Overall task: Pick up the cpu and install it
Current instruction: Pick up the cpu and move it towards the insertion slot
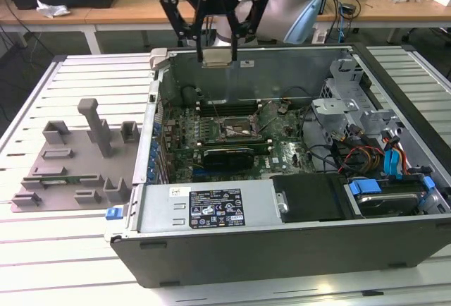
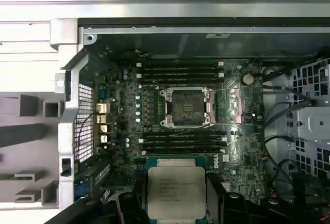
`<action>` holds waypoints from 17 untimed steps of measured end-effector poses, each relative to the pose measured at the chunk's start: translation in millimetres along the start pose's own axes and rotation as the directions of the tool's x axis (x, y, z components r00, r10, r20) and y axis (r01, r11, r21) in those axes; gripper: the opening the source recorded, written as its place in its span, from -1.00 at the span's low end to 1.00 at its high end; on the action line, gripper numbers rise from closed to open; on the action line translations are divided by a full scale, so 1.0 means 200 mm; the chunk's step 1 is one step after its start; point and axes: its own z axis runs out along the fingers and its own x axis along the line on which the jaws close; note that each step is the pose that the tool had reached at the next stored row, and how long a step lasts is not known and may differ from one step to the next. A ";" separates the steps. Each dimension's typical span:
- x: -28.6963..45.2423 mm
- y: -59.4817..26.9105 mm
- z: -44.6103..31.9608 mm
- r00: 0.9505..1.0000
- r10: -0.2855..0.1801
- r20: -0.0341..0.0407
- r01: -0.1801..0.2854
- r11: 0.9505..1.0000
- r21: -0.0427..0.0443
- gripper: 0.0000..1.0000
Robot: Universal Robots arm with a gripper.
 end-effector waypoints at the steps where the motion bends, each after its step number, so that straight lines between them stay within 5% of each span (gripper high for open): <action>1: -0.022 0.001 0.000 1.000 0.000 0.000 0.000 1.000 0.000 0.09; 4: -0.055 0.001 0.001 1.000 0.000 0.000 0.000 1.000 0.000 0.09; 9: -0.057 0.001 0.004 1.000 0.000 0.000 0.000 1.000 0.000 0.09; 17: -0.094 -0.003 0.100 1.000 0.001 -0.006 -0.001 1.000 0.000 0.09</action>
